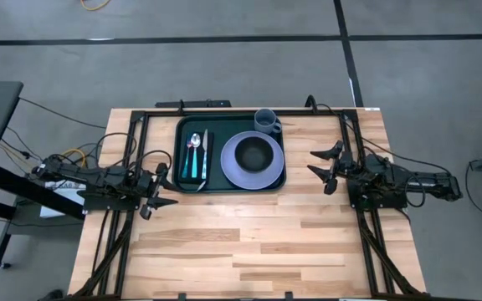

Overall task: Set up tray
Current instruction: Return to Home Position

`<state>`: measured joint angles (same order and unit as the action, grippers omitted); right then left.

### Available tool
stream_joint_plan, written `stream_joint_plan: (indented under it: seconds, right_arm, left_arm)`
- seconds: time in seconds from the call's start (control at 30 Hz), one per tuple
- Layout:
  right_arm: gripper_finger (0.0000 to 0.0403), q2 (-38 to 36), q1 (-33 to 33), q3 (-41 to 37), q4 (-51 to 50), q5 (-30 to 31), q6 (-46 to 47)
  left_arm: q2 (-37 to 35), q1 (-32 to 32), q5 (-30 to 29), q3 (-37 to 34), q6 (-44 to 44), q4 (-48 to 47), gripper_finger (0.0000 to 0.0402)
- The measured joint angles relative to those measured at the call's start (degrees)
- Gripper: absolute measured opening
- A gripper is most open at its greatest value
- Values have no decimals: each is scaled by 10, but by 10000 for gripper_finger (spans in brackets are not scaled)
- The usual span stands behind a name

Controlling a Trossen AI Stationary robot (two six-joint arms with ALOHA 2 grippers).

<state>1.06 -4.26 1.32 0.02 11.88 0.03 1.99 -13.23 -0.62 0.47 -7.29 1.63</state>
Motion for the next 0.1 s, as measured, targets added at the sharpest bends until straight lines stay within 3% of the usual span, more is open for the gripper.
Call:
stream_joint_plan:
  seconds: [0.1]
  right_arm:
    - [240,0,0,0,0,0,0]
  left_arm:
    - [0,0,0,0,0,0,171]
